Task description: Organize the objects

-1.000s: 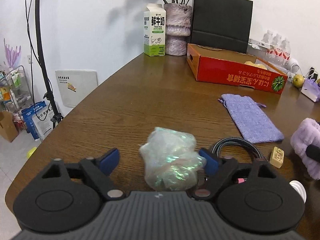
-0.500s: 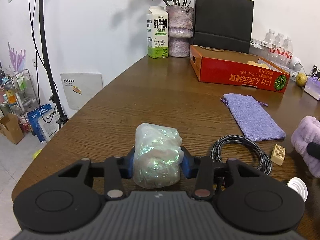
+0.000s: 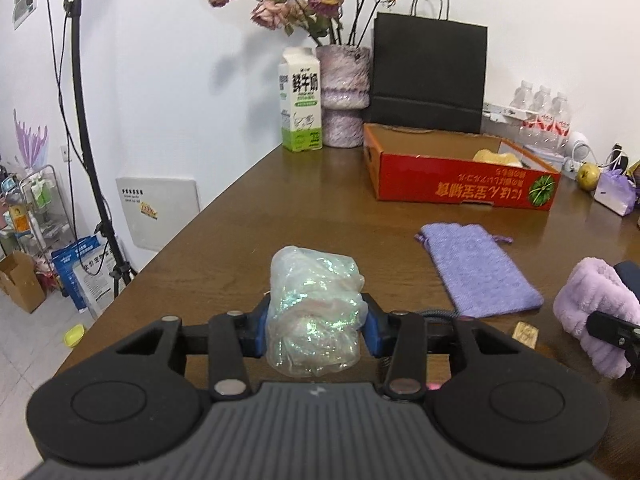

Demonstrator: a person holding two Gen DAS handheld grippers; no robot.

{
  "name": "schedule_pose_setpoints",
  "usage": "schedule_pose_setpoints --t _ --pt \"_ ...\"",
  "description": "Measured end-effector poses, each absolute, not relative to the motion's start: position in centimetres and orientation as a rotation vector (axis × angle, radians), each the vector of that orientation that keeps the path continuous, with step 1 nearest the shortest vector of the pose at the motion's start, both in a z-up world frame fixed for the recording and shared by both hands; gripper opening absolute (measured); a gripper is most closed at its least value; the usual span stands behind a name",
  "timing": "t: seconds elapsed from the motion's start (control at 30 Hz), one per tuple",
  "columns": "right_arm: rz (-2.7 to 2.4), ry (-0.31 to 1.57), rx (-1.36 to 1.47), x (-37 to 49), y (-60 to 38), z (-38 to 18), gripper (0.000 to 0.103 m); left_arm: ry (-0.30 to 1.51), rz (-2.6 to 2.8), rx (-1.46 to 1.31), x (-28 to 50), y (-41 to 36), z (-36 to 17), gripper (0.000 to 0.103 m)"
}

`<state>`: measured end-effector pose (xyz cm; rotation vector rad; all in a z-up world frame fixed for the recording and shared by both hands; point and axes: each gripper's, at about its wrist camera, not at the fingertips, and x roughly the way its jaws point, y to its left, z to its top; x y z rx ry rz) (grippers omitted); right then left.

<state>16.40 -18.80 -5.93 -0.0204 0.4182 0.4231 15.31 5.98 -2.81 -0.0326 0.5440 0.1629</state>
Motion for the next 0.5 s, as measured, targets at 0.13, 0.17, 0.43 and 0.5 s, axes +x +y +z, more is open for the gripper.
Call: schedule_pose_setpoints --t 0.13,0.17,0.43,0.5 --pt "0.440 0.402 -0.009 16.5 -19.0 -4.7 0.029 0.527 0.140 -0.028 15.7 4.9 -2.0 0.044" --pt "0.442 0.398 -0.010 16.7 -19.0 -4.5 0.029 0.524 0.134 -0.026 15.9 4.6 -1.8 0.044" --pt "0.452 0.363 -0.015 18.0 -19.0 -2.5 0.029 0.486 0.095 -0.017 17.3 2.7 -0.2 0.045" --pt "0.454 0.355 -0.017 18.3 -19.0 -2.0 0.029 0.478 0.085 -0.012 17.8 2.3 0.3 0.045"
